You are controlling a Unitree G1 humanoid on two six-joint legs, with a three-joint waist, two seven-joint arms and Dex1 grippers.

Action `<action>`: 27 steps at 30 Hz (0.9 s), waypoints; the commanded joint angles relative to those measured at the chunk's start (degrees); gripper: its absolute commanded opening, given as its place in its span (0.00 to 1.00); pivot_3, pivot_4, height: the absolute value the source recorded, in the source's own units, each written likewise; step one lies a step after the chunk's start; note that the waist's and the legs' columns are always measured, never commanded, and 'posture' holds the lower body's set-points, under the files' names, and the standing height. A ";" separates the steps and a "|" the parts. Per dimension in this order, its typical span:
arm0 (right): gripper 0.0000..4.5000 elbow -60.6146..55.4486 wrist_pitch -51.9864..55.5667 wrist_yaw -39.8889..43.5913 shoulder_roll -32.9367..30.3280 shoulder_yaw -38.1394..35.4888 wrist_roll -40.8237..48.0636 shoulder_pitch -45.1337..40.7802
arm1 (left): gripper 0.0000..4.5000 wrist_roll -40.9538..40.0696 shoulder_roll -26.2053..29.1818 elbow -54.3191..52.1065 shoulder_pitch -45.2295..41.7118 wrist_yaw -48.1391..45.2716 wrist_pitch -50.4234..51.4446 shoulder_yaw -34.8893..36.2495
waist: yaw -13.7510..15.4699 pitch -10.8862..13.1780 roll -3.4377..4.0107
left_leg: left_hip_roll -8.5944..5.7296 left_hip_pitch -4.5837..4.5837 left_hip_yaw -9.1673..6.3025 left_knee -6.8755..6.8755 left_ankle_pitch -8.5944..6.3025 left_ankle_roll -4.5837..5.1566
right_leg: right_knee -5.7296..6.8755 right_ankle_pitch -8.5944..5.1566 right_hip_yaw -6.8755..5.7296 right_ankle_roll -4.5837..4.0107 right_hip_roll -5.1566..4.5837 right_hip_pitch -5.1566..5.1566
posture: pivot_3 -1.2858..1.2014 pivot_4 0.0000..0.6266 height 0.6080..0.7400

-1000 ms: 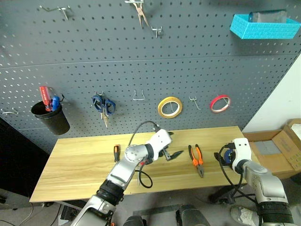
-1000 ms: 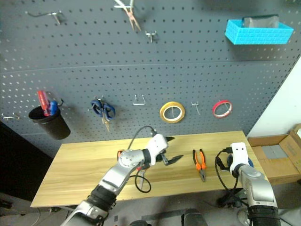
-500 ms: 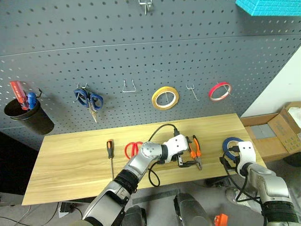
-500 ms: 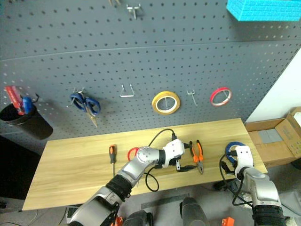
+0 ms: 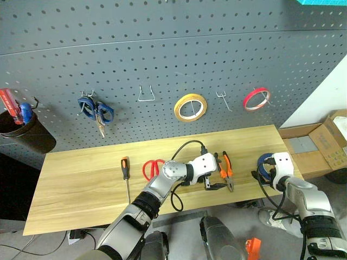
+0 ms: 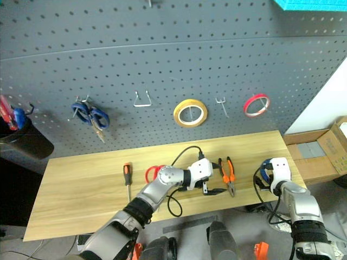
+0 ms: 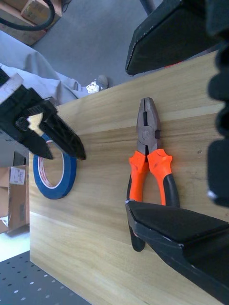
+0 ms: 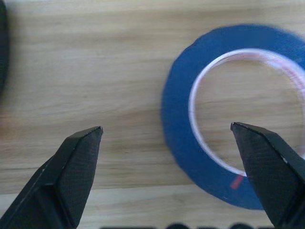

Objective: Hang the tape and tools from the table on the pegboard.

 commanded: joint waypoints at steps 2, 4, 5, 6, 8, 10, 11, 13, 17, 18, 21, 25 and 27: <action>1.00 7.80 -0.23 2.22 -1.06 -0.81 0.76 -4.44 | 0.99 -0.80 -0.96 -3.75 -0.45 -0.67 1.42 0.63 | 0.03 0.15 -0.09 | 0.00 0.01 0.02 0.00 0.00 0.00 | 0.00 0.01 0.02 0.01 -0.01 -0.01 | 0.44 0.46 1.00; 1.00 10.60 -0.63 3.38 -1.34 -0.56 0.84 -5.50 | 0.99 -1.21 -1.15 -4.85 -0.52 -1.08 2.93 0.83 | 0.23 0.18 -0.14 | 0.00 0.00 -0.02 0.01 0.00 0.00 | 0.00 0.01 -0.03 0.02 -0.02 0.00 | 0.44 0.46 1.00; 0.96 11.84 -0.91 3.87 -1.46 -0.49 0.84 -5.98 | 1.00 -1.35 -1.24 -5.35 -0.56 -1.24 3.77 0.87 | 0.37 0.19 -0.14 | 0.01 -0.01 -0.03 0.01 0.00 0.00 | 0.00 0.01 -0.04 0.02 -0.03 0.00 | 0.44 0.46 1.00; 0.91 12.45 -1.05 4.11 -1.47 -0.45 0.85 -6.19 | 1.00 -1.44 -1.17 -5.93 -0.42 -1.38 4.37 0.89 | 0.48 0.20 -0.16 | 0.00 -0.02 -0.02 0.00 0.00 0.00 | -0.01 0.01 -0.03 0.02 -0.03 0.00 | 0.45 0.46 1.00; 0.79 13.61 -2.01 5.07 -1.82 0.22 0.34 -6.61 | 1.00 -1.59 -1.38 -6.64 -0.53 -1.60 5.75 0.89 | 0.70 0.21 -0.19 | 0.00 -0.03 -0.02 0.00 0.00 0.00 | -0.01 0.01 -0.03 0.02 -0.04 0.00 | 0.45 0.46 1.00; 0.65 14.35 -2.71 5.67 -2.03 0.99 -0.26 -6.90 | 1.00 -1.68 -1.62 -6.97 -0.70 -1.76 6.84 0.88 | 0.85 0.22 -0.20 | 0.00 -0.02 -0.02 0.00 0.00 0.00 | -0.01 0.01 -0.02 0.02 -0.04 0.00 | 0.45 0.45 1.00; 0.57 14.56 -2.96 5.79 -2.01 1.30 -0.54 -6.95 | 1.00 -1.71 -1.65 -7.14 -0.65 -1.85 7.24 0.86 | 0.91 0.21 -0.20 | 0.01 -0.01 -0.01 0.00 0.00 0.00 | 0.00 0.02 -0.02 0.02 -0.05 0.00 | 0.45 0.44 1.00; 0.42 14.88 -3.29 5.93 -1.75 1.71 -0.93 -7.29 | 1.00 -1.62 -1.61 -7.14 -0.76 -2.06 7.70 0.75 | 1.01 0.21 -0.20 | 0.01 0.00 -0.01 0.01 0.00 -0.01 | 0.01 0.02 -0.02 0.02 -0.04 0.00 | 0.45 0.43 1.00; 0.12 15.46 -3.10 5.99 -1.60 1.58 -0.88 -7.53 | 1.00 -1.09 -1.48 -6.28 -1.51 -2.28 7.80 0.48 | 1.24 0.17 -0.17 | 0.01 0.00 -0.01 0.03 0.00 -0.02 | 0.02 0.03 -0.03 0.04 -0.05 0.00 | 0.45 0.39 1.00; 0.09 15.29 -3.12 5.69 -1.73 1.48 -1.00 -7.23 | 1.00 -1.11 -1.45 -6.24 -1.64 -2.35 7.85 0.52 | 1.28 0.17 -0.18 | 0.01 0.00 -0.01 0.03 0.01 -0.02 | 0.02 0.03 -0.03 0.04 -0.06 0.00 | 0.45 0.38 1.00; 0.09 13.78 -4.40 4.61 -2.42 2.14 -2.44 -5.76 | 1.00 -1.46 -1.73 -5.97 -2.17 -1.82 8.23 1.16 | 1.36 -0.07 -0.12 | 0.00 -0.02 -0.01 0.05 0.01 -0.03 | 0.01 0.04 -0.04 0.06 -0.09 0.00 | 0.44 0.33 1.00; 0.09 2.95 -10.34 2.70 -2.94 6.76 -7.73 -0.08 | 1.00 -5.15 -2.42 -9.73 -2.32 -1.29 15.06 4.48 | 1.51 -0.52 -0.01 | -0.03 -0.12 -0.03 0.05 0.02 -0.06 | 0.02 0.04 -0.09 0.06 -0.23 -0.11 | 0.44 0.27 1.00; 0.09 -4.41 -13.07 1.25 -2.56 8.60 -9.73 3.15 | 1.00 -6.87 -1.67 -13.00 -1.67 -1.85 19.74 5.72 | 1.48 -1.28 0.30 | -0.05 -0.56 -0.06 0.13 0.13 -0.26 | 0.07 0.05 -0.15 0.08 -0.38 -0.49 | 0.44 0.23 1.00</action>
